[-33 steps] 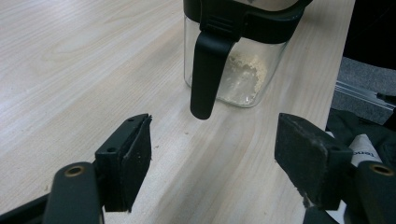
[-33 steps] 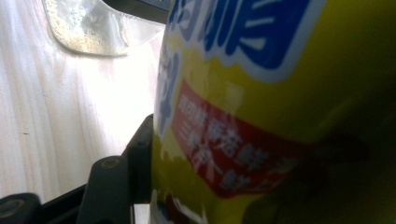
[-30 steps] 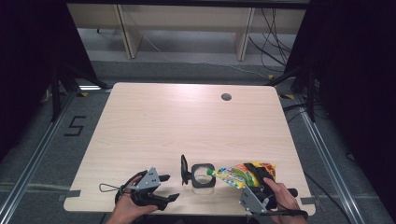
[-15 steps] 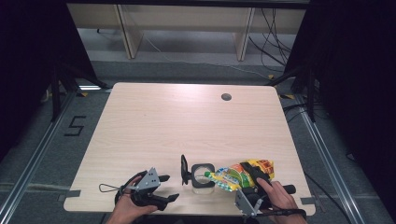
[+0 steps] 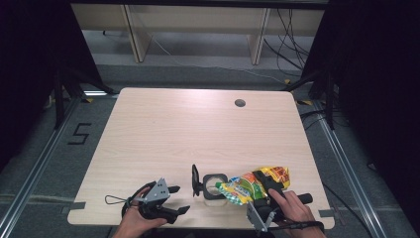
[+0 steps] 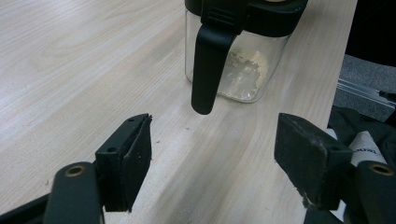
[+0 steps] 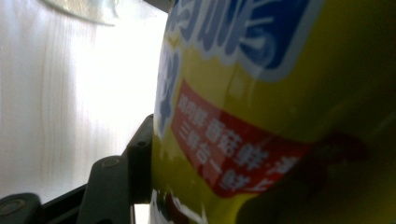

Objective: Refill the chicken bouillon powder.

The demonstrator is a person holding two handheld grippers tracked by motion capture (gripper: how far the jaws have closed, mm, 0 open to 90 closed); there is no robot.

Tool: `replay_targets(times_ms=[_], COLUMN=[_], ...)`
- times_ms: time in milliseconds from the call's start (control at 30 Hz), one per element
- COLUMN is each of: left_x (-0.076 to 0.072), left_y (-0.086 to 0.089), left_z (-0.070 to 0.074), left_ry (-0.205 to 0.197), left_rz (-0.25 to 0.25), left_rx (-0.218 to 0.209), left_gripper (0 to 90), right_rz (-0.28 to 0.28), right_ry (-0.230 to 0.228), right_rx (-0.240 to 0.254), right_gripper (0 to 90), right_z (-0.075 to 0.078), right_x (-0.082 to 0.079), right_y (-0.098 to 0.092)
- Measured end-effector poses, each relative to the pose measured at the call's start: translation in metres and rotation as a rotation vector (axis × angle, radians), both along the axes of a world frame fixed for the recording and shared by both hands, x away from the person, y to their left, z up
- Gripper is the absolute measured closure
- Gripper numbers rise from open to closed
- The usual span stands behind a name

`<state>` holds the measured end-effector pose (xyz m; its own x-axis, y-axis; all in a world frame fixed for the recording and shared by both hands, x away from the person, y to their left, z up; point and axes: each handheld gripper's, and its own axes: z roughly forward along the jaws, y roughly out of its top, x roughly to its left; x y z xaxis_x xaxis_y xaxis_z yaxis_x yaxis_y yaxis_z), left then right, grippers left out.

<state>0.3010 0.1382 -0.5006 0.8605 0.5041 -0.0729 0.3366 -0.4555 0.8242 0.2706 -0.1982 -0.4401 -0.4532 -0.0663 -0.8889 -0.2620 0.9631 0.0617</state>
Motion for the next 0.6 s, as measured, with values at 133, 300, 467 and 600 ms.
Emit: replay_targets(times_ms=[133,300,467,600], left_x=[0.0000,-0.0004,-0.0008,-0.0005], left_y=[0.0000,-0.0006,-0.0012,-0.0006], left_z=[-0.0001,-0.0006,-0.0012,-0.0005], left_ry=[-0.001,-0.002,0.000,-0.002], left_rz=[0.000,0.006,0.010,0.006], left_rx=[0.000,-0.007,-0.013,-0.003], left_gripper=[27.3,27.3,27.0,26.6], right_rz=[-0.003,0.018,0.000,0.006], right_ry=[-0.007,-0.044,-0.057,-0.068], right_rx=[-0.028,-0.111,-0.143,-0.162], right_gripper=[42.4,42.4,42.4,42.4], right_z=[0.0016,0.0047,0.0024,0.0019], right_x=[-0.0007,-0.0006,-0.0026,-0.0031], right_y=[0.0015,0.0054,0.0078,0.0100])
